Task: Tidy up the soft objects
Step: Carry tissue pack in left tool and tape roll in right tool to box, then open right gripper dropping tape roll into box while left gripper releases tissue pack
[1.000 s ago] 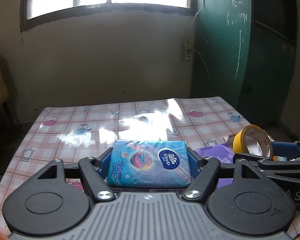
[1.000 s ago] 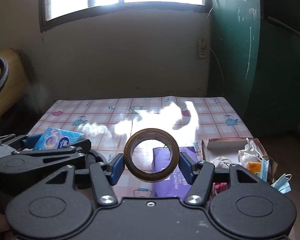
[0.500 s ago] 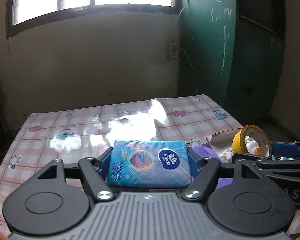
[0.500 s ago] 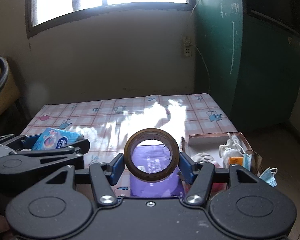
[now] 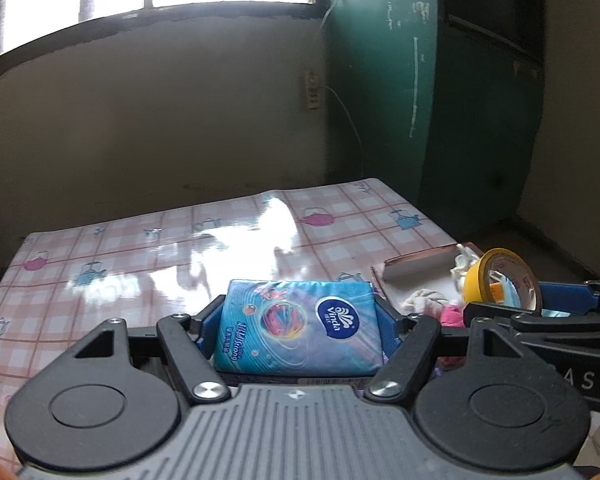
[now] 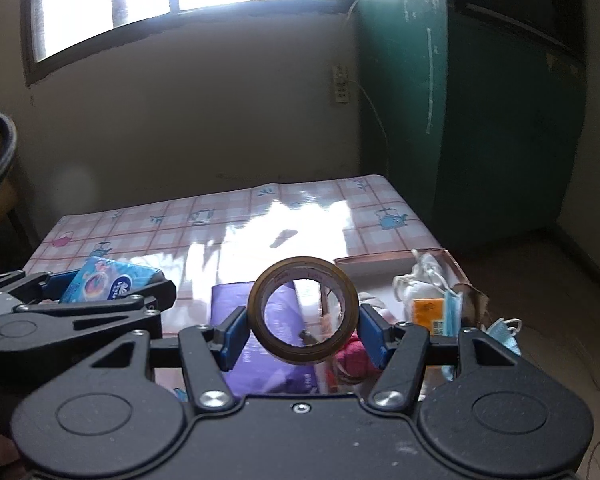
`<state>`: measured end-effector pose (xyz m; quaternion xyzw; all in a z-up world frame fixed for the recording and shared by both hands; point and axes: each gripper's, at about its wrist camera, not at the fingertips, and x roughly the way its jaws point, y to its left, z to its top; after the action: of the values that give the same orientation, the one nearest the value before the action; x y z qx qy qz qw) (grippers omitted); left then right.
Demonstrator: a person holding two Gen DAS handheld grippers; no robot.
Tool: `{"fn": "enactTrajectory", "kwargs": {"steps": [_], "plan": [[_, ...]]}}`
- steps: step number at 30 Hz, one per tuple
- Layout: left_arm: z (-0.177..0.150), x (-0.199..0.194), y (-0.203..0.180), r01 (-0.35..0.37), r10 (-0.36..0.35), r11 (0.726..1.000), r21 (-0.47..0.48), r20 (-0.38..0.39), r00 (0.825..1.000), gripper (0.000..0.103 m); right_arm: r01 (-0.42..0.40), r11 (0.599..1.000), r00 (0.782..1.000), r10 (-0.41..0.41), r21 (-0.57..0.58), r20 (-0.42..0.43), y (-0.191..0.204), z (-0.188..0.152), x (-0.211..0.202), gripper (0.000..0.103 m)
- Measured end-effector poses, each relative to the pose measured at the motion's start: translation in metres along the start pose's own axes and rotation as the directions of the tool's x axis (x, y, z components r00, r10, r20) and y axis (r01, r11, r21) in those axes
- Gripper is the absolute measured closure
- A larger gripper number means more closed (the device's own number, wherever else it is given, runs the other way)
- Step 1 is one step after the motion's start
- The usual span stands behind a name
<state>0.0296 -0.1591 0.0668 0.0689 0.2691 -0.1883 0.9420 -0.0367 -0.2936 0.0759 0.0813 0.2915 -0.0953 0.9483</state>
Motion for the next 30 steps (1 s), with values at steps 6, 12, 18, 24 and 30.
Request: {"fn": "enactTrajectory", "kwargs": {"steps": [6,12,18,24,30], "plan": [[0.0,0.01,-0.023,0.05,-0.049,0.998,0.027,-0.009,0.999,0.028,0.039,0.999,0.999,-0.039,0.031,-0.011,-0.03,0.0,0.003,0.033],[0.0,0.023,-0.046,0.104,-0.103,0.993,0.054,-0.023,0.994,0.028,0.089,0.994,0.996,-0.087,0.065,-0.028,-0.061,-0.006,0.005,0.033],[0.002,0.039,-0.062,0.14,-0.138,0.988,0.064,-0.035,0.99,0.028,0.119,0.988,0.992,-0.115,0.097,-0.053,-0.083,-0.016,0.009,0.033],[0.004,0.054,-0.077,0.155,-0.152,0.985,0.073,-0.047,0.987,0.028,0.128,0.984,0.99,-0.119,0.122,-0.076,-0.094,-0.024,0.016,0.033],[0.011,0.071,-0.091,0.178,-0.175,0.982,0.069,-0.048,0.983,0.028,0.113,0.983,0.991,-0.101,0.148,-0.088,-0.106,-0.029,0.026,0.03]]}}
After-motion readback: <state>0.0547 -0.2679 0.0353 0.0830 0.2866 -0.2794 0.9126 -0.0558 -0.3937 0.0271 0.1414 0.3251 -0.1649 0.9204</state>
